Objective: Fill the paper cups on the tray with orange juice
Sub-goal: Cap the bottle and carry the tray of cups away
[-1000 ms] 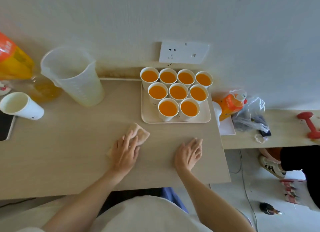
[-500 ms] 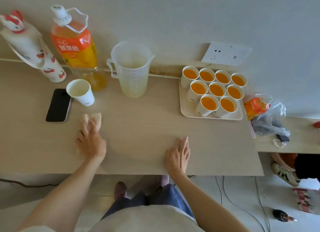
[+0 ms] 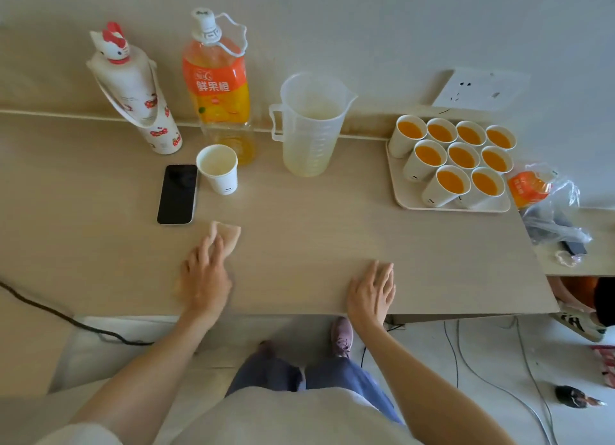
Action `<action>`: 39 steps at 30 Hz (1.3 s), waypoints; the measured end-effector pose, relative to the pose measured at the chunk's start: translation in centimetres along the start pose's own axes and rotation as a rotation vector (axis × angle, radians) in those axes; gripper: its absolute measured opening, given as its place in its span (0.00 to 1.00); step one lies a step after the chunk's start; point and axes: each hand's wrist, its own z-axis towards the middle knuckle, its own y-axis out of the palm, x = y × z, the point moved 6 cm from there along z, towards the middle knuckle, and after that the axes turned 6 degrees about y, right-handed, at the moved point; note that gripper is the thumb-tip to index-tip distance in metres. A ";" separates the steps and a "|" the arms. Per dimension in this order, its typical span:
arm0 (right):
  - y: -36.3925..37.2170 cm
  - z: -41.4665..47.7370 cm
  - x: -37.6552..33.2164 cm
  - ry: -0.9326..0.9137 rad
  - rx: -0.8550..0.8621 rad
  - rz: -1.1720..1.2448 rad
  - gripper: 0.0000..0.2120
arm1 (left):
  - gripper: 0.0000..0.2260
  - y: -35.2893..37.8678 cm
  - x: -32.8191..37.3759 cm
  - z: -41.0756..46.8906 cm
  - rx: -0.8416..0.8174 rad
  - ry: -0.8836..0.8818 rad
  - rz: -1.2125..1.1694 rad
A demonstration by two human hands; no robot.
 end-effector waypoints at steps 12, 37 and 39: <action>-0.4 0.3 -0.6 -0.099 -0.023 -0.005 0.25 | 0.27 2.5 7.6 -2.1 -0.054 0.755 -0.008; -6.1 7.1 4.7 -0.220 -0.017 0.003 0.25 | 0.31 7.2 28.4 2.2 -0.454 0.307 0.016; -5.3 5.8 3.1 -0.306 -0.058 -0.022 0.24 | 0.30 7.2 27.6 2.1 -0.457 0.252 0.019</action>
